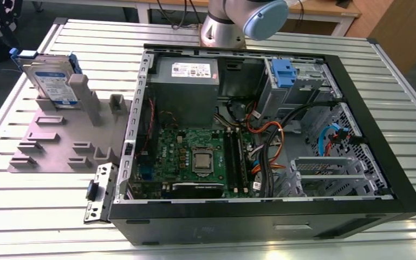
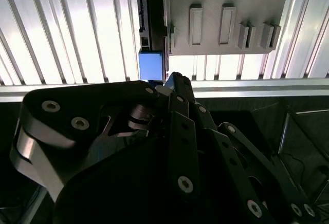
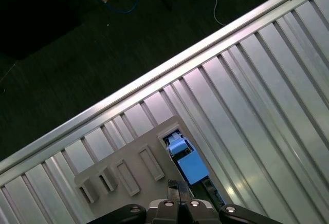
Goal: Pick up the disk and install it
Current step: 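Pick up the disk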
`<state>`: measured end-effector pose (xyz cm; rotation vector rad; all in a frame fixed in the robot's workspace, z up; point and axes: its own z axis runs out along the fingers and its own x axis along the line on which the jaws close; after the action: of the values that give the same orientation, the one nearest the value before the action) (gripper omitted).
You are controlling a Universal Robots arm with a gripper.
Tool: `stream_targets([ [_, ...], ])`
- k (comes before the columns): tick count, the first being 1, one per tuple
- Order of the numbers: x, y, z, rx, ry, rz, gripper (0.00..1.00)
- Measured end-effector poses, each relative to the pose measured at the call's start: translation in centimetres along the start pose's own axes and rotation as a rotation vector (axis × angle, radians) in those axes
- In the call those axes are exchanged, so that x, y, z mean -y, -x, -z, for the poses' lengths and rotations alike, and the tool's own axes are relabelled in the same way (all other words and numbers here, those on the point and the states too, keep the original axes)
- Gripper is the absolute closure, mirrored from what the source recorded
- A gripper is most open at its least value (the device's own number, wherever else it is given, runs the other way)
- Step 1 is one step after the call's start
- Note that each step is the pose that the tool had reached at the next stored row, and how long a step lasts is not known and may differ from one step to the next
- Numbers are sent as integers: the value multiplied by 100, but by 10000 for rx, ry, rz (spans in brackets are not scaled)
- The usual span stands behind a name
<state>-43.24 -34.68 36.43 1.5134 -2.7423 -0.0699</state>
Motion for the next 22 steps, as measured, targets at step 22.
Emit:
stream_targets([
  [22,0,0,0,-32,11,740,89],
])
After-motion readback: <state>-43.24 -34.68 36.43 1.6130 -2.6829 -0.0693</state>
